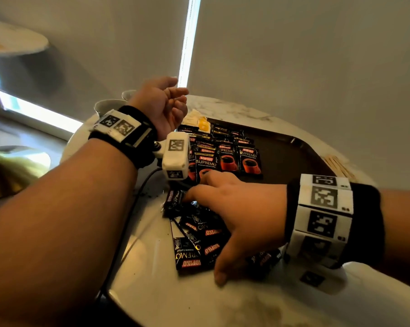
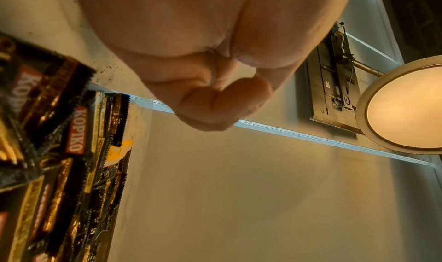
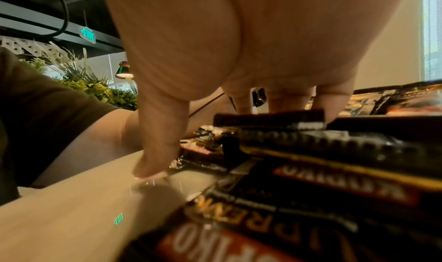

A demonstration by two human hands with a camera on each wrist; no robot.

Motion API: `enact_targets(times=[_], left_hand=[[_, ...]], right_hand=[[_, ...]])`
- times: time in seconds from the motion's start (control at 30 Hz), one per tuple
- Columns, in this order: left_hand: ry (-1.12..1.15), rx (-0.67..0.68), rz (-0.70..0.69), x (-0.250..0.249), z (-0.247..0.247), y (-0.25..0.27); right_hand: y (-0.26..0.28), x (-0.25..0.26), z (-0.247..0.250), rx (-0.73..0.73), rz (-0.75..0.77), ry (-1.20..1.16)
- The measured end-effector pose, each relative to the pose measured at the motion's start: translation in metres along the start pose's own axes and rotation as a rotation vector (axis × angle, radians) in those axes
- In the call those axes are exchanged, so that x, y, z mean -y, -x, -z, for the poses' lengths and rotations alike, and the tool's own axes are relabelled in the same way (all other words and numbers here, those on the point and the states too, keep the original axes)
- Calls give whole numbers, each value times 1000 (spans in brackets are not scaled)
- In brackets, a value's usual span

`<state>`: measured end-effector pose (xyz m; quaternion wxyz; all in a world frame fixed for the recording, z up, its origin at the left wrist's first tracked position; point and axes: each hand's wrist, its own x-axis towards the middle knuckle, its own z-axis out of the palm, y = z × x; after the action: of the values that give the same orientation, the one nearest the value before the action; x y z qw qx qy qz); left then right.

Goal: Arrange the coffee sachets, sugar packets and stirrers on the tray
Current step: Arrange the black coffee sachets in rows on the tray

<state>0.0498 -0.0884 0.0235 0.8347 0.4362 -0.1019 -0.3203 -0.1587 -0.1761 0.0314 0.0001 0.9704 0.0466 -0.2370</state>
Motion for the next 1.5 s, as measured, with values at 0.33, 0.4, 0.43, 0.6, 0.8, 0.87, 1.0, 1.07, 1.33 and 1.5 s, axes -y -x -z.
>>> enact_targets(times=[0.33,0.4,0.43,0.6,0.8,0.87,1.0,1.07,1.33,1.5], left_hand=[[-10,13,-5,0,1,2],[-14,11,-4,0,0,3],[-17,9,-3,1,0,3],[-51,28,10,2,-2,5],[-82,79,47,7,-9,5],[-87,95,45,6,-9,4],[-120,143,53,6,-10,6],[-162,228,85,6,-10,8],[-200,649,199,27,-31,20],[-139,524,110,25,-37,26]], right_hand=[[5,-11,-1,-84,28,-16],[6,-13,-1,-103,44,-16],[7,-14,-1,-115,57,-24],[18,-25,5,-305,80,-120],[26,-43,6,-516,62,-363],[29,-51,13,-585,52,-452],[30,-65,39,-892,26,-612],[26,-69,52,-1081,-11,-606],[-12,-54,52,-1099,-1,-467],[-18,-50,43,-958,55,-372]])
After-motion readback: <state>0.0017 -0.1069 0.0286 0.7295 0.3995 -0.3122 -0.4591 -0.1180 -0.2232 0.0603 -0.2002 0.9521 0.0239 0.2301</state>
